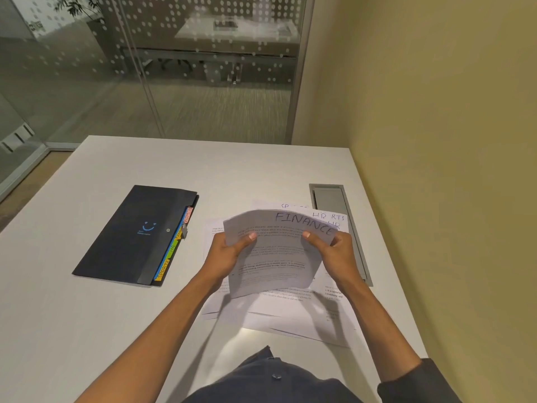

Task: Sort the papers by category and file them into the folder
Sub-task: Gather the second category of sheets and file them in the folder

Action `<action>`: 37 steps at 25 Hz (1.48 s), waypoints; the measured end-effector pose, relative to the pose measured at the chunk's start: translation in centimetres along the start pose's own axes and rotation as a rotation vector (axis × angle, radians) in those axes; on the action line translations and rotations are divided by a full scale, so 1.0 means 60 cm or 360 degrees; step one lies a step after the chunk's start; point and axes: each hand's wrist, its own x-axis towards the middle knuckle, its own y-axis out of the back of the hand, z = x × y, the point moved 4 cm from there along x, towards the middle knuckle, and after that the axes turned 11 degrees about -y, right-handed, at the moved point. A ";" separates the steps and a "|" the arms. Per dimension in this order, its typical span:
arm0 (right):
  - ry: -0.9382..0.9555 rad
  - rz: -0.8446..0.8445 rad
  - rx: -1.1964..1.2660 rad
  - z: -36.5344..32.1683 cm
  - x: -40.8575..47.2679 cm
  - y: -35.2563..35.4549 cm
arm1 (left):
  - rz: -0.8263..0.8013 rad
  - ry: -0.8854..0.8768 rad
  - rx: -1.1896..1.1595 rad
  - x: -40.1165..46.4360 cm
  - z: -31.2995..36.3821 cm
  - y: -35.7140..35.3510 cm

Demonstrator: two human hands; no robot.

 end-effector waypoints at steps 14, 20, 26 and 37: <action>-0.0469 0.0001 0.0541 0.074 -0.011 0.028 | 0.0696 0.0229 -0.1074 0.030 0.013 0.063; -0.0306 0.0147 0.0445 0.051 -0.005 0.028 | 0.0450 0.0185 -0.1187 0.032 0.019 0.063; -0.0133 0.0268 0.0058 0.038 -0.007 0.057 | 0.0150 0.0255 -0.0231 0.046 0.000 0.118; -0.0271 0.0344 0.0012 0.108 -0.003 0.030 | 0.0440 0.0439 -0.0125 0.000 -0.117 0.054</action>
